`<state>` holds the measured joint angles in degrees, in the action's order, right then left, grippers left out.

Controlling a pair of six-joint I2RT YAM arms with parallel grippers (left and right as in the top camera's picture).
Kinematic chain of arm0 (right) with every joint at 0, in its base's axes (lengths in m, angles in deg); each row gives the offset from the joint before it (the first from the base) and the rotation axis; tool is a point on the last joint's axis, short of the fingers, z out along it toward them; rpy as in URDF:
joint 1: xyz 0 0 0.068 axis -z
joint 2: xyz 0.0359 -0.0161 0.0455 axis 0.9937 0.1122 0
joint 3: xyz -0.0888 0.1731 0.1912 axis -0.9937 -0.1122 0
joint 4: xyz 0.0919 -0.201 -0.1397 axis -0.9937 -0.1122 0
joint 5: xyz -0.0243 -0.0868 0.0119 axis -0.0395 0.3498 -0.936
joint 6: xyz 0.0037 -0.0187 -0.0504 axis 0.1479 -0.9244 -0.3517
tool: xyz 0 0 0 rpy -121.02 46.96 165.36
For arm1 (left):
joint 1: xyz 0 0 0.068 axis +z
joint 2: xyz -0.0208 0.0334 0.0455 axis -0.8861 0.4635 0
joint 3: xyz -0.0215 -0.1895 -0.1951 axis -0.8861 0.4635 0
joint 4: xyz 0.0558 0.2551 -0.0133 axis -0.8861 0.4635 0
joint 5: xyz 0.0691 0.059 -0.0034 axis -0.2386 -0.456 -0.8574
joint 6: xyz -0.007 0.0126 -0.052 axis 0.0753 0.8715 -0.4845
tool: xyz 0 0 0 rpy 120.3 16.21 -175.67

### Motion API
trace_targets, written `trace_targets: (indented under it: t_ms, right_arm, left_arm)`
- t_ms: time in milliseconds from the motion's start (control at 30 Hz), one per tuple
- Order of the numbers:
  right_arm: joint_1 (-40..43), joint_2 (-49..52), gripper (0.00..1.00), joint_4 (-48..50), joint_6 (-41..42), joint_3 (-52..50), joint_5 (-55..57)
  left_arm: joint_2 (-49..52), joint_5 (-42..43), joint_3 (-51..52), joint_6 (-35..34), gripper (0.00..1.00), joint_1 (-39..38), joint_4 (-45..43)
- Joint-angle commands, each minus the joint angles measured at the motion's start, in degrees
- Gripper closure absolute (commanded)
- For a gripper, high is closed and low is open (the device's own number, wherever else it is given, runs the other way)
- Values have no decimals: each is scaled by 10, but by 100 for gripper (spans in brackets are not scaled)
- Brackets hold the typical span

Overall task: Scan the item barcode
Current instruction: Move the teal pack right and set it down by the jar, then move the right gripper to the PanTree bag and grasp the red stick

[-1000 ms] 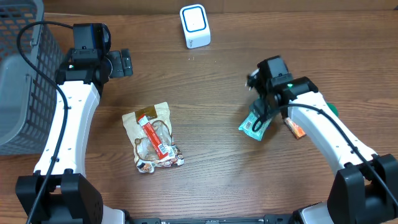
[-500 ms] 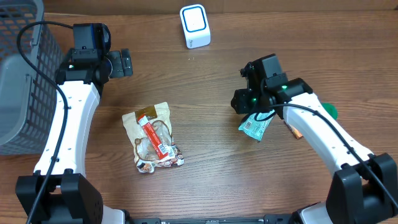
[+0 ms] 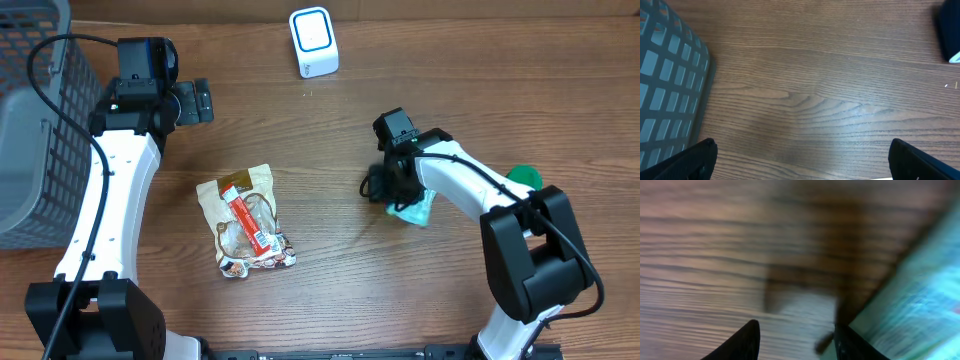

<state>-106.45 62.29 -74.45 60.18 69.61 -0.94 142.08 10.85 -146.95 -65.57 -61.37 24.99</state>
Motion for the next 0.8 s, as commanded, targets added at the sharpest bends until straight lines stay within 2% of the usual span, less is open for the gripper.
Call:
trace_targets:
  t_ms: [0, 133, 367, 467, 567, 767]
  right_arm:
    - [9, -2, 50, -15, 7, 0, 66]
    - [28, -2, 48, -39, 6, 0, 78]
    - [35, -3, 48, -24, 2, 5, 75]
    - [30, -14, 51, -26, 2, 19, -14]
    - [8, -29, 55, -26, 2, 39, -99]
    - [-90, -40, 55, 13, 2, 69, -122]
  left_arm:
    - [0, -7, -1, -4, 0, 1, -1]
    - [0, -7, -1, -4, 0, 1, -1]
    - [0, -7, -1, -4, 0, 1, -1]
    - [0, -7, -1, -4, 0, 1, -1]
    - [0, -7, -1, -4, 0, 1, -1]
    - [0, -7, -1, -4, 0, 1, -1]
